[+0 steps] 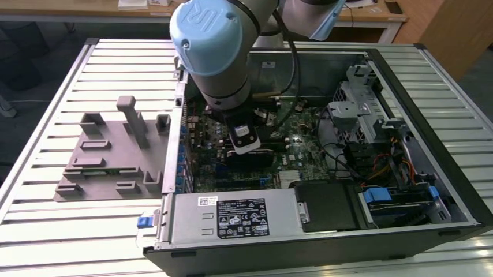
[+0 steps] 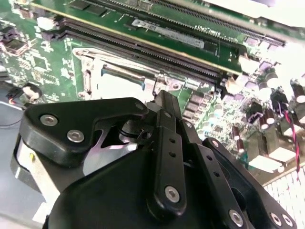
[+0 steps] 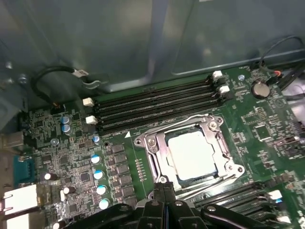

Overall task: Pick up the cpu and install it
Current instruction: 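Install the second cpu locking lever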

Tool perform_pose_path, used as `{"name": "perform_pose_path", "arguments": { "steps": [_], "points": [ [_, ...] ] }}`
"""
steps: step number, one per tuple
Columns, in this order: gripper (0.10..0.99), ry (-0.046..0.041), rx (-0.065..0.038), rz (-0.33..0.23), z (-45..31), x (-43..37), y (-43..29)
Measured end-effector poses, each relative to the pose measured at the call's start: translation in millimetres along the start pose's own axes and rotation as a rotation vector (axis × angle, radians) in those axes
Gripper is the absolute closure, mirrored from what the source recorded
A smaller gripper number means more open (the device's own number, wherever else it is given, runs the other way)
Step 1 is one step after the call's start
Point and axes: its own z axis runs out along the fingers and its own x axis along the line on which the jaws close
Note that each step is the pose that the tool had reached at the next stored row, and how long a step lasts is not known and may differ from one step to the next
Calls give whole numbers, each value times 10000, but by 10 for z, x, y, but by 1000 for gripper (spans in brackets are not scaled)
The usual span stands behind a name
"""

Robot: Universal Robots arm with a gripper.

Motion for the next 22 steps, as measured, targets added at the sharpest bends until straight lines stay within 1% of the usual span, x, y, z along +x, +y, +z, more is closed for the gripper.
{"name": "perform_pose_path", "arguments": {
  "steps": [2,3,5,7,11,12,14,18,22],
  "points": [
    [980,14,80,26,-43,-12,20],
    [980,25,139,53,-59,-19,29],
    [980,60,297,123,-84,-30,41],
    [980,88,498,216,-95,-38,48],
    [980,132,961,387,-102,-54,55],
    [980,129,1008,404,-99,-67,59],
    [980,129,1023,414,-91,-114,70],
    [980,139,1025,419,-62,-261,107],
    [980,145,1028,421,-28,-403,157]
  ]
}}
